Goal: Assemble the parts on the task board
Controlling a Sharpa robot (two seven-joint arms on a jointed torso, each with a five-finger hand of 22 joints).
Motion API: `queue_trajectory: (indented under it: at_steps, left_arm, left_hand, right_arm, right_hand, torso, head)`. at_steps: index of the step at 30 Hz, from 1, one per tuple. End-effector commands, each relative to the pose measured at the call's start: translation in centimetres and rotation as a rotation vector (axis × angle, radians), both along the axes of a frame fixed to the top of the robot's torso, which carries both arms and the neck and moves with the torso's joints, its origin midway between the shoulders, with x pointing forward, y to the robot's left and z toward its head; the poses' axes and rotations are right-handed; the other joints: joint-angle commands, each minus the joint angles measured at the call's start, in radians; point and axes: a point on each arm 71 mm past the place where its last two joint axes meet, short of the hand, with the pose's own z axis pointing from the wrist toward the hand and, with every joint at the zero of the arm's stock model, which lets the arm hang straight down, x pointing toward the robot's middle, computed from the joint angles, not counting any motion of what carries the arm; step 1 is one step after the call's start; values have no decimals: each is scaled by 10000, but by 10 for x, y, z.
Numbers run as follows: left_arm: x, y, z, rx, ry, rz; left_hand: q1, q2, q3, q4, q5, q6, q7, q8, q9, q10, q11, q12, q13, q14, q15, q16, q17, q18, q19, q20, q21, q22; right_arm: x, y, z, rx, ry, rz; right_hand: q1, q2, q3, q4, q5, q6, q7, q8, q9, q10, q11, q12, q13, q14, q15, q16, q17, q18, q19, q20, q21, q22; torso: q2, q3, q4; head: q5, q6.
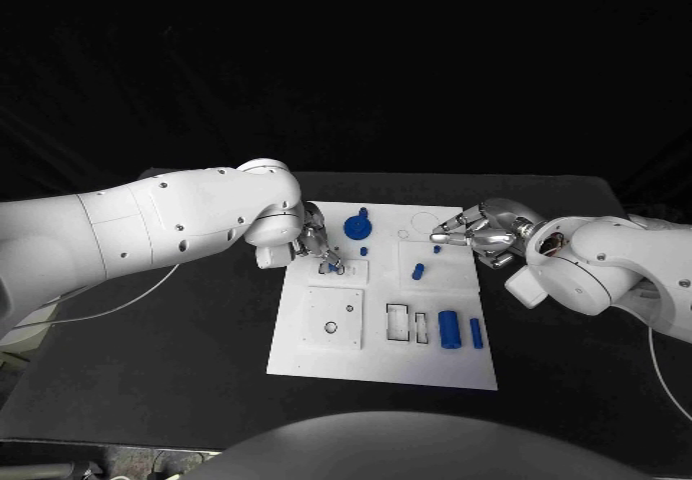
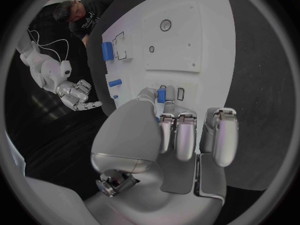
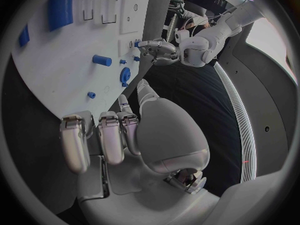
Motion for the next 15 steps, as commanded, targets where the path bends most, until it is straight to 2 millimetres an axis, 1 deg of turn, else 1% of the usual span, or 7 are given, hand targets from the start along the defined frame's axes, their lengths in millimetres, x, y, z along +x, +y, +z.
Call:
queue_trajectory:
  at_steps: [1,5,11,15]
  left_arm:
    - [-1,4,-2,962,184,213]
    - [-1,3,-3,976,176,248]
    - [0,1,-3,977,179,227]
    - [1,0,-4,994,198,207]
  left_hand:
    - [-27,59,91,-4,-112,331,-255,-80,8,1058,-72,24,2620,1057,-52,25,2628,-74,1034,-52,24,2635]
    - [-60,77,109,-3,-240,338,-253,-104,6,1058,-72,24,2620,1057,-53,25,2628,-74,1034,-55,24,2635]
    - [-81,83,115,2,-293,338,-251,-117,5,1058,-70,24,2620,1057,-54,25,2628,-74,1034,-56,24,2635]
    - [-95,90,118,4,-316,335,-249,-126,3,1058,-68,24,2620,1057,-53,25,2628,-74,1034,-57,24,2635]
  right_arm:
    - [-1,2,-1,12,57,182]
    - [-1,2,-1,13,64,189]
    - [-1,1,-1,7,66,169]
    - [-1,2,-1,11,67,181]
  right_hand:
    - [-32,100,13,48,36,50,-36,46,15,1058,66,-37,2611,1043,41,41,2628,-141,1047,57,45,2635]
    - [-32,100,13,48,36,50,-36,46,15,1058,66,-37,2611,1043,41,41,2628,-141,1047,57,45,2635]
    - [-25,109,14,47,45,49,-39,47,14,1058,63,-37,2611,1043,38,41,2628,-141,1047,57,45,2635]
    - [-25,109,14,47,45,49,-39,47,14,1058,63,-37,2611,1043,38,41,2628,-141,1047,57,45,2635]
  torso:
    - [6,1,-14]
    - [-5,0,-12]
    - [-1,1,4]
    - [-10,9,1]
  head:
    - [1,2]
    - [-1,2]
    - [-13,2]
    - [1,2]
